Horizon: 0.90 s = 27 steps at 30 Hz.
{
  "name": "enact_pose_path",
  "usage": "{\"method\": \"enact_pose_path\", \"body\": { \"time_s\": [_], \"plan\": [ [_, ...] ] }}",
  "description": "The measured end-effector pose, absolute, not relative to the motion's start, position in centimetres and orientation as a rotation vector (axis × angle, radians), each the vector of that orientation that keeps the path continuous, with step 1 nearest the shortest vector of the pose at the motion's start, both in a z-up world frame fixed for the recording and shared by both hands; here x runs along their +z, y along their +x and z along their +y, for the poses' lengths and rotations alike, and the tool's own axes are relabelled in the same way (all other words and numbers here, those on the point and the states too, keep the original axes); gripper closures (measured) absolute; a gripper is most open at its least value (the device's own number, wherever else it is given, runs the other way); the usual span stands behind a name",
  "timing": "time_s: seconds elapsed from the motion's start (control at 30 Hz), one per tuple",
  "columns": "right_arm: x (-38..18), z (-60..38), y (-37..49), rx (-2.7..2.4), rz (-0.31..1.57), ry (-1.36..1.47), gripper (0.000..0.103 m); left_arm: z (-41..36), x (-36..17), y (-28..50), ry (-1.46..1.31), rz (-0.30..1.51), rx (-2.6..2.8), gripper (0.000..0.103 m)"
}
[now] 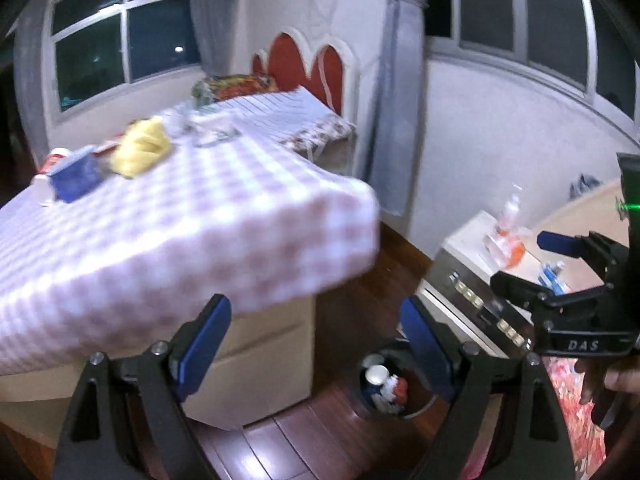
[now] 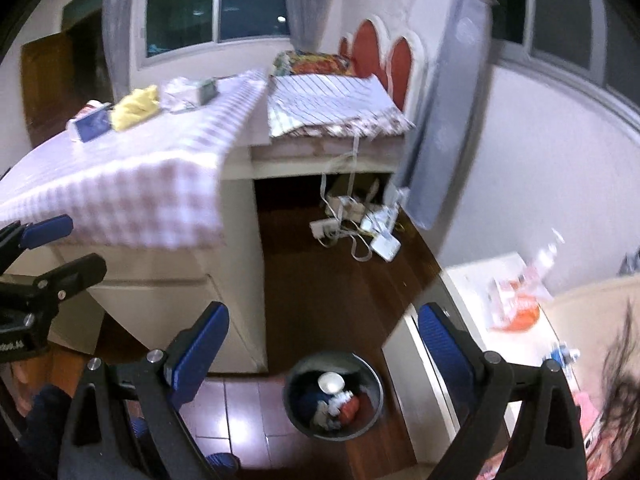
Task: Collect trash
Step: 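Move both tools back toward the blue bowl and milk carton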
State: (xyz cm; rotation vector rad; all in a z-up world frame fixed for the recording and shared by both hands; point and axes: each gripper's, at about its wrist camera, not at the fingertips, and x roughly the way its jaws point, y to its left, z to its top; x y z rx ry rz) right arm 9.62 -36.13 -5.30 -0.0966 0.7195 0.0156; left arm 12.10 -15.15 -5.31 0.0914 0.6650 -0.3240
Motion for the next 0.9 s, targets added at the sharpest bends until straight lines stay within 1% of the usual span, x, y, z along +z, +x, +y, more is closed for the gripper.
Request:
{"method": "enact_pose_path", "body": {
  "time_s": [0.17, 0.43, 0.7, 0.83, 0.9],
  "plan": [
    [-2.8, -32.0, 11.8, 0.068, 0.682, -0.094, 0.006, -10.8, -4.0, 13.0, 0.061, 0.633, -0.257, 0.015],
    [-0.5, -25.3, 14.6, 0.131, 0.643, -0.111, 0.006, -3.1, -2.6, 14.6, 0.006, 0.6, -0.162, 0.015],
    [1.6, -20.7, 19.1, 0.225, 0.611, -0.032, 0.006, 4.4, -1.6, 17.1, -0.04, 0.582, -0.038, 0.015],
    [1.8, -18.3, 22.3, 0.246, 0.627, -0.024, 0.006, 7.5, -1.8, 19.1, -0.071, 0.61, 0.0, 0.02],
    [1.7, -17.1, 23.9, 0.246, 0.643, -0.036, 0.006, 8.6, -1.7, 20.5, -0.076, 0.623, 0.016, 0.02]
  ]
}}
